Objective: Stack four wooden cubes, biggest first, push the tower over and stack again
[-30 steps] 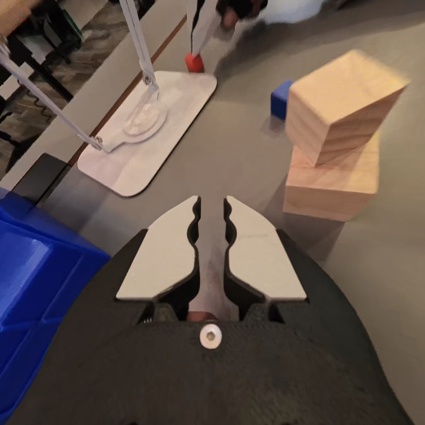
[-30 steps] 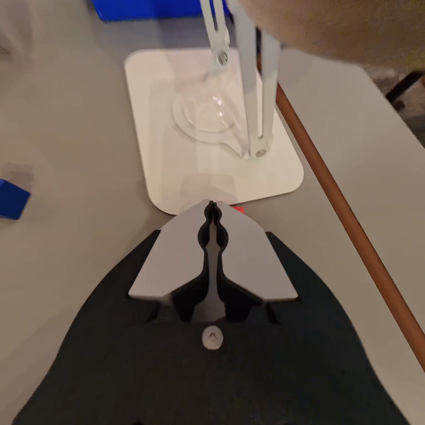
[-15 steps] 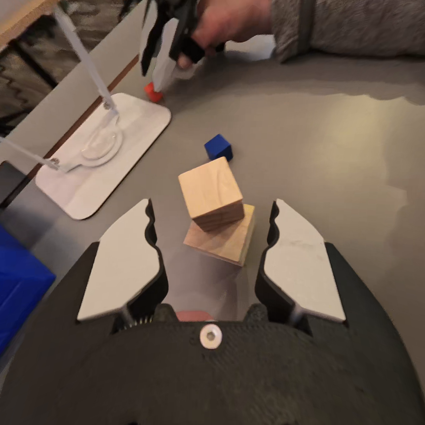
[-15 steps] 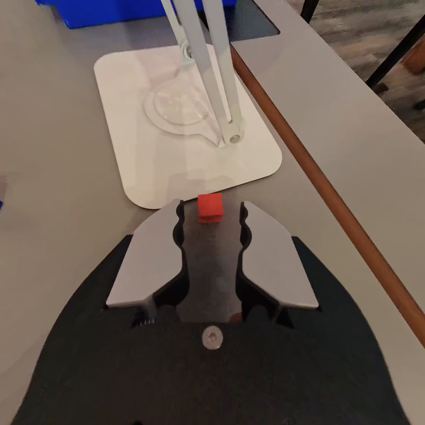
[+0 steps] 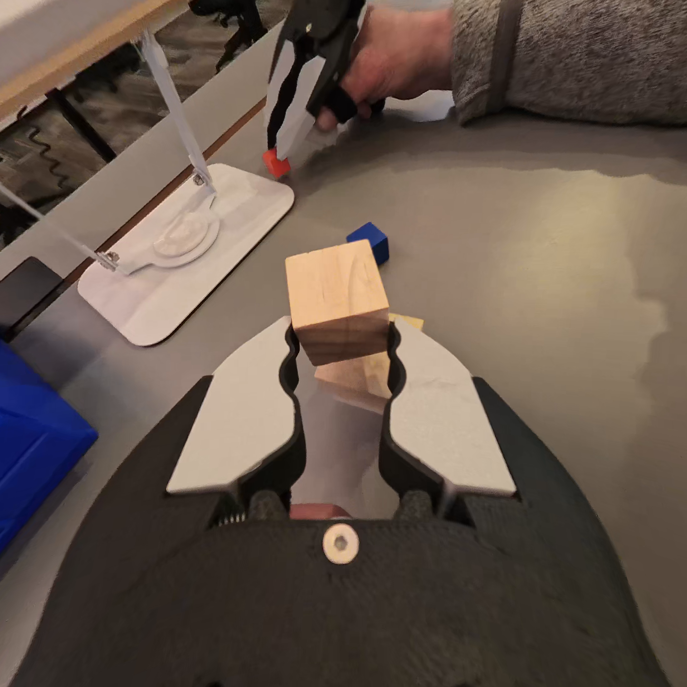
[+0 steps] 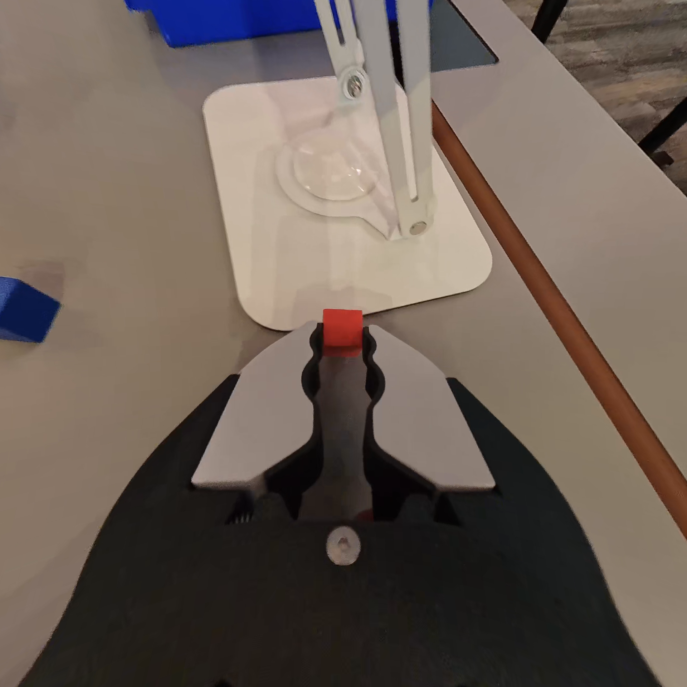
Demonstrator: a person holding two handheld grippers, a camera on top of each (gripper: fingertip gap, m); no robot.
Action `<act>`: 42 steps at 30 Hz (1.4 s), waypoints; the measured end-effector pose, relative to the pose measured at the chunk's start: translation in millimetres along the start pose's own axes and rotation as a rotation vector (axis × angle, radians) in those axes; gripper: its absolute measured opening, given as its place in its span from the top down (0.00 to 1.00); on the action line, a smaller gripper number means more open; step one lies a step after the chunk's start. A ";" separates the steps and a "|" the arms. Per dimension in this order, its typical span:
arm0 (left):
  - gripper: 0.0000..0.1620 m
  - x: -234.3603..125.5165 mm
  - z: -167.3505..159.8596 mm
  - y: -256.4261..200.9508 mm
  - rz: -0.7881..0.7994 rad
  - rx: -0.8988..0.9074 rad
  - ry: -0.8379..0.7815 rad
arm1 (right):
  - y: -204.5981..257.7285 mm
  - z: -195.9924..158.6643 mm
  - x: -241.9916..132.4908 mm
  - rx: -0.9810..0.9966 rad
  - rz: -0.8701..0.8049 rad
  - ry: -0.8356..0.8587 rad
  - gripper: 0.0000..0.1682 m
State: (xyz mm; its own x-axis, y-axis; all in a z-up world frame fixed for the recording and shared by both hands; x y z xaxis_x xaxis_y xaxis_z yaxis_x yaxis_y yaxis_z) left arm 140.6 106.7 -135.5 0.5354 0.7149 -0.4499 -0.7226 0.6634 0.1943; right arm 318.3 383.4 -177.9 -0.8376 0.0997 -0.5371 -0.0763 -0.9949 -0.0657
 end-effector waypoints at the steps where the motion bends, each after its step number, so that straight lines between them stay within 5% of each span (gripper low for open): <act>1: 0.72 -4.0 -1.3 0.5 -0.010 0.002 0.000 | 4.3 2.0 -2.5 -0.006 0.011 -0.009 0.88; 8: 0.71 3.4 -17.8 -6.2 -0.079 -0.028 0.005 | 45.0 20.4 -28.6 -0.060 0.078 -0.071 0.88; 10: 0.55 3.6 -21.4 -0.8 -0.066 -0.073 0.006 | 58.6 25.4 -37.2 -0.074 0.094 -0.076 0.88; 16: 0.52 -16.3 -24.2 0.8 -0.083 -0.050 -0.100 | 129.2 29.1 -52.8 -0.127 0.283 -0.110 0.88; 23: 0.54 -11.6 -35.1 -0.3 -0.104 -0.044 -0.087 | 213.3 10.7 -9.3 -0.240 0.433 0.035 0.88; 25: 0.53 -12.1 -35.0 -1.4 -0.106 -0.036 -0.090 | 215.8 8.0 -3.8 -0.238 0.439 0.052 0.87; 27: 0.53 -13.0 -34.5 -1.3 -0.106 -0.038 -0.099 | 209.1 13.5 -9.3 -0.211 0.435 0.037 0.72; 33: 0.53 -12.2 -33.7 1.7 -0.104 -0.041 -0.109 | 165.1 20.4 -6.7 -0.121 0.248 0.017 0.67; 38: 0.53 -11.6 -33.6 0.8 -0.105 -0.029 -0.108 | 159.3 12.3 19.4 -0.134 0.190 0.129 0.82; 42: 0.53 -12.7 -33.5 1.6 -0.100 -0.028 -0.116 | 172.0 65.4 3.8 -0.137 0.273 -0.041 0.82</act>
State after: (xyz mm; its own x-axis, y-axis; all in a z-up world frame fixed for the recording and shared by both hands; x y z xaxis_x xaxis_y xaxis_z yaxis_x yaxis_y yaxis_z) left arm 118.0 91.3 -158.7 0.6512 0.6670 -0.3620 -0.6739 0.7276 0.1282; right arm 266.7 211.7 -136.2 -0.8383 -0.1740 -0.5167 0.2257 -0.9734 -0.0384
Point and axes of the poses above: each gripper's, where its closed fingertips meet, x out along the fingers, z out of its top, y = z × x across the jaws, the point moved 6 cm from there along -x, back along the fingers, and after that the axes turned 3 degrees about -y, right-handed, at the moved point
